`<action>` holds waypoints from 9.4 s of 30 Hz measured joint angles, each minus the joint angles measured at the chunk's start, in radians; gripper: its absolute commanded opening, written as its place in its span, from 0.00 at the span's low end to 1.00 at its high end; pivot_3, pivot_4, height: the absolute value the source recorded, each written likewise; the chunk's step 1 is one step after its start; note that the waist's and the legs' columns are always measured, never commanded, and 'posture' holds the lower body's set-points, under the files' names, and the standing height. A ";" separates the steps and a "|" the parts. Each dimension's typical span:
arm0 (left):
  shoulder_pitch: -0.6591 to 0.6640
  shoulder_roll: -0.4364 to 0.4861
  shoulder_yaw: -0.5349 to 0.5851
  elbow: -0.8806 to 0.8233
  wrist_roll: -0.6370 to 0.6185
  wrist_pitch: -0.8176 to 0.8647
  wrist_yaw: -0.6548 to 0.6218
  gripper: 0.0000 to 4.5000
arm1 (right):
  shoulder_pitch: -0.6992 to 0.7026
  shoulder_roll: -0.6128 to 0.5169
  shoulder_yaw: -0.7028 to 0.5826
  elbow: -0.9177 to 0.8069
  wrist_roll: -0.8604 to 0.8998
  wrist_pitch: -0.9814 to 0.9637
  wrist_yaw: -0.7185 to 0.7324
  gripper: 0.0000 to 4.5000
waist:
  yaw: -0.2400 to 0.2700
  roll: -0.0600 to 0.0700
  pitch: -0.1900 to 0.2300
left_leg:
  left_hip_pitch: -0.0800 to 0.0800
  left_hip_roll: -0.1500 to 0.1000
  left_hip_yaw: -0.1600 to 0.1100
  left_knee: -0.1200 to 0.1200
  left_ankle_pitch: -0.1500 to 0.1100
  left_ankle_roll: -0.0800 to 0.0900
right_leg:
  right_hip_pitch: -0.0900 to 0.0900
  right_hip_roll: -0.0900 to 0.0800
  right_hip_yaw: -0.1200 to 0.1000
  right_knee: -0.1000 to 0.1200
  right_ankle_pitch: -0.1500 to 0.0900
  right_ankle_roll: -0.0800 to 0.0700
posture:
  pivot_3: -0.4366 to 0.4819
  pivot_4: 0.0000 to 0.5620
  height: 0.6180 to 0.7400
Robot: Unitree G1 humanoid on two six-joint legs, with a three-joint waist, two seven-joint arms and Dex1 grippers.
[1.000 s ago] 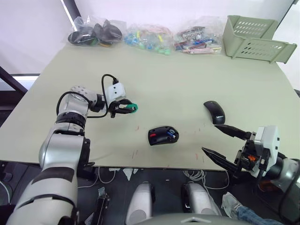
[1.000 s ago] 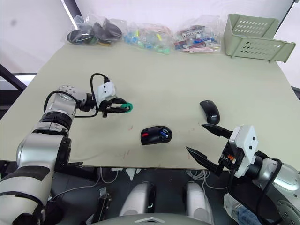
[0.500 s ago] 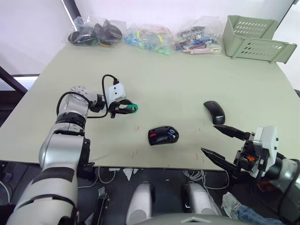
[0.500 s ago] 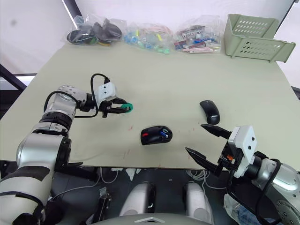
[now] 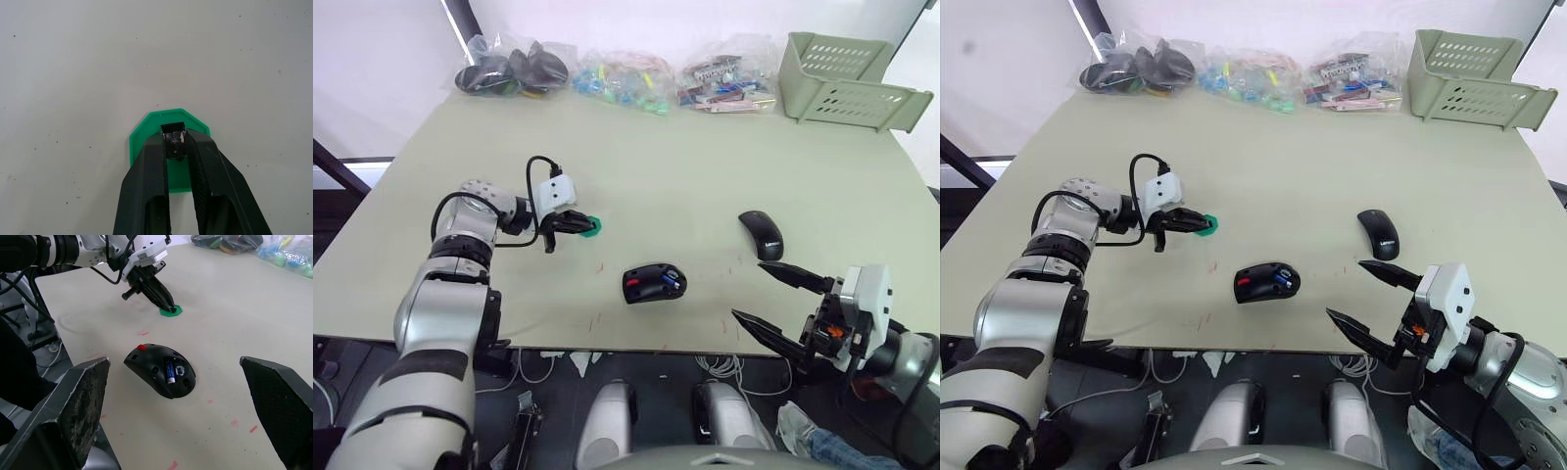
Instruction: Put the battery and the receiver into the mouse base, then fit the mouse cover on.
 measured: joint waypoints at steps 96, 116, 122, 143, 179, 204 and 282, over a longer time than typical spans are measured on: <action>-0.020 -0.059 -0.050 -0.714 -0.394 0.202 -0.267 0.01 | -1.240 0.311 0.116 1.045 1.215 0.832 -1.264 0.06 | -0.030 0.001 0.001 | -0.019 0.001 -0.002 0.002 0.000 0.001 | -0.018 0.002 0.001 0.004 0.003 -0.002 | 0.48 0.27 1.00; 0.042 0.002 -0.003 -0.762 -0.472 0.466 -0.262 0.63 | -1.209 0.184 0.179 0.984 1.219 0.849 -1.259 0.00 | -0.032 0.002 0.002 | -0.019 0.002 -0.002 0.001 0.000 0.001 | -0.019 0.002 0.001 0.003 0.002 -0.002 | 0.48 0.27 1.00; 0.295 0.048 0.030 -0.992 -0.541 0.669 -0.204 0.98 | -1.295 0.028 0.294 0.968 1.166 0.958 -1.140 0.00 | -0.035 0.006 0.004 | -0.018 0.003 0.000 -0.001 0.000 0.001 | -0.021 0.003 0.003 0.003 0.002 -0.002 | 0.48 0.27 1.00; 0.771 0.063 0.036 -1.382 -0.518 0.718 0.075 0.98 | -1.848 0.095 0.964 0.877 0.285 1.098 0.029 0.00 | -0.026 0.011 0.006 | -0.020 0.001 0.003 -0.001 0.000 0.001 | -0.025 0.000 0.003 0.004 0.003 -0.002 | 0.48 0.27 1.00; 0.637 0.018 -0.151 -1.296 -0.379 0.662 0.086 0.98 | -1.780 0.162 0.976 0.919 -0.038 1.143 0.231 0.00 | -0.029 0.011 0.006 | -0.020 0.002 0.002 0.000 0.000 0.000 | -0.025 0.001 0.001 0.006 0.003 -0.002 | 0.48 0.27 1.00; 0.632 0.001 -0.155 -1.238 -0.346 0.584 0.091 0.66 | -1.707 0.225 0.948 0.950 -0.098 1.157 0.172 0.00 | -0.029 0.011 0.006 | -0.020 0.001 0.001 0.000 0.000 0.000 | -0.024 0.001 0.001 0.006 0.003 -0.002 | 0.48 0.27 1.00; 0.632 -0.025 -0.151 -1.229 -0.328 0.601 0.126 0.66 | -1.674 0.356 0.991 1.160 -0.089 1.158 -0.019 0.00 | -0.030 0.011 0.005 | -0.016 0.001 0.000 0.005 0.000 0.001 | -0.019 0.001 0.000 0.007 0.003 -0.002 | 0.48 0.27 1.00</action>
